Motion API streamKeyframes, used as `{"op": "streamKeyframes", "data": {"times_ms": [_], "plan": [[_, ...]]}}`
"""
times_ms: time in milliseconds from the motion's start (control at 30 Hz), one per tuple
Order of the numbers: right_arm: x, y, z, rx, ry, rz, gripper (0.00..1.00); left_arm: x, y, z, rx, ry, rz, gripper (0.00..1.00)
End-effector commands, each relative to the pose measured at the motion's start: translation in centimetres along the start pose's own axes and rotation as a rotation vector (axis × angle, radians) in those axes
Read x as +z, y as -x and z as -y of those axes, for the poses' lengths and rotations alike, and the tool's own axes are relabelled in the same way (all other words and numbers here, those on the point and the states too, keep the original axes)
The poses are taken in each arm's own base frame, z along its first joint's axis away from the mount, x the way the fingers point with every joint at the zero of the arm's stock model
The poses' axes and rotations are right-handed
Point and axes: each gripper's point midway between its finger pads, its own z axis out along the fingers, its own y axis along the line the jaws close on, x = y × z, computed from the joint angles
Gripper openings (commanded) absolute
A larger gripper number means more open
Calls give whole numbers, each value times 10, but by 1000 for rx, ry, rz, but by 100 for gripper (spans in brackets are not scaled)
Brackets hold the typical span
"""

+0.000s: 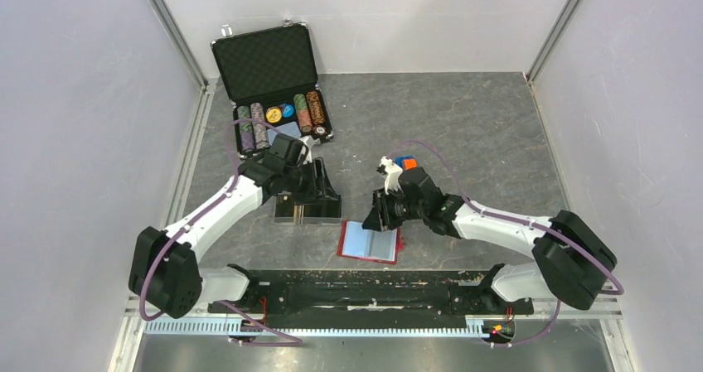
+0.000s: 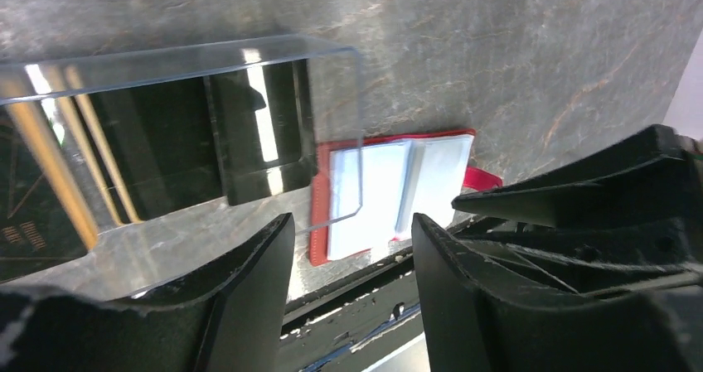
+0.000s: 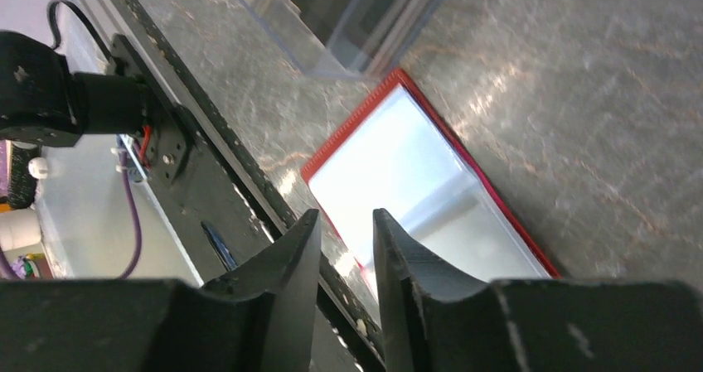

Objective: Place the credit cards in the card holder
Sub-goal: Pick up the credit card from the storage box.

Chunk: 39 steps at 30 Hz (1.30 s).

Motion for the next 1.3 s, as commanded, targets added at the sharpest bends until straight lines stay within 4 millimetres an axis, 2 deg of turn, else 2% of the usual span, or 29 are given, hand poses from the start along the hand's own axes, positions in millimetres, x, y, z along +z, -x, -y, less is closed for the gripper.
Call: {"op": "streamKeyframes", "data": {"times_ms": [0,233,333,433,600,700,767,833,900,1000,1067,1200,1267], "plan": [[8,43,-31,-47,103,83,36,-3,-7,-13,-48,-53,-41,60],[24,52,-40,-3,154,96,56,14,-11,-51,-98,60,-87,54],[33,53,-41,8,154,84,63,25,-12,-56,-99,66,-108,51],[44,52,-42,29,158,56,64,36,-15,-60,-108,74,-139,45],[57,51,-44,35,159,38,63,44,-16,-80,-99,167,-142,43],[61,49,-44,39,161,30,58,51,-21,-81,-85,171,-172,41],[63,48,-44,43,161,26,52,57,-26,-76,-70,158,-198,35],[64,47,-45,47,168,21,40,61,-29,-70,-57,146,-210,24],[66,45,-46,51,176,16,30,63,-29,-61,-43,128,-204,20],[67,44,-47,56,184,11,19,63,-29,-50,-11,123,-200,20],[68,42,-47,57,186,6,15,63,-31,-51,7,144,-208,20],[68,42,-47,56,186,6,12,59,-32,-61,31,210,-213,31],[67,43,-47,56,184,8,11,56,-31,-66,45,244,-209,32]]}}
